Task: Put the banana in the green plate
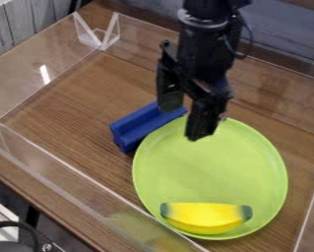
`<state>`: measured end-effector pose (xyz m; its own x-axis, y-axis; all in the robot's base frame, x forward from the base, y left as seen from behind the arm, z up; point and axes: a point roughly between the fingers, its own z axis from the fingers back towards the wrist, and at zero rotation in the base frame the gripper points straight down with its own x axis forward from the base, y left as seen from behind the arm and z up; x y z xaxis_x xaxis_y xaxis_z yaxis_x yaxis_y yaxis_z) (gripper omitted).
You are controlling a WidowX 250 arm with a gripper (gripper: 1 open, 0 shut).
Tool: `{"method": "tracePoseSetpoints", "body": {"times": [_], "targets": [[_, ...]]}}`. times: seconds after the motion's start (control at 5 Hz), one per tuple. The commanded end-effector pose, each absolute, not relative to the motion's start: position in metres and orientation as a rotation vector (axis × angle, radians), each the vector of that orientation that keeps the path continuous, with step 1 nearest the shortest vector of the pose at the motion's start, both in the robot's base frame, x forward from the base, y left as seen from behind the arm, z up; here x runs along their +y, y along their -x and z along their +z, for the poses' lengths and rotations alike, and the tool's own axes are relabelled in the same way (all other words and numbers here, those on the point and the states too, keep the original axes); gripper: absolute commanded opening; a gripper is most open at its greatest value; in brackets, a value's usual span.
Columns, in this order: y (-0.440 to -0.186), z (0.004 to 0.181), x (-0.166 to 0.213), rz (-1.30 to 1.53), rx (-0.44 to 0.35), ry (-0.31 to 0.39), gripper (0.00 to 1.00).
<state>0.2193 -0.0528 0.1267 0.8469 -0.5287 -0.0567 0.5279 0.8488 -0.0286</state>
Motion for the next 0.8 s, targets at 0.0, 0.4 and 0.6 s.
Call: {"method": "tracePoseSetpoints", "body": {"times": [0.0,0.4,0.6], "targets": [[-0.202,0.133,-0.064,-0.786,0.01,0.0,1.0],[-0.177,0.119,-0.085,-1.06,-0.027,-0.032,1.0],[-0.177,0.105,-0.093,-1.135,-0.037,-0.049,1.0]]}}
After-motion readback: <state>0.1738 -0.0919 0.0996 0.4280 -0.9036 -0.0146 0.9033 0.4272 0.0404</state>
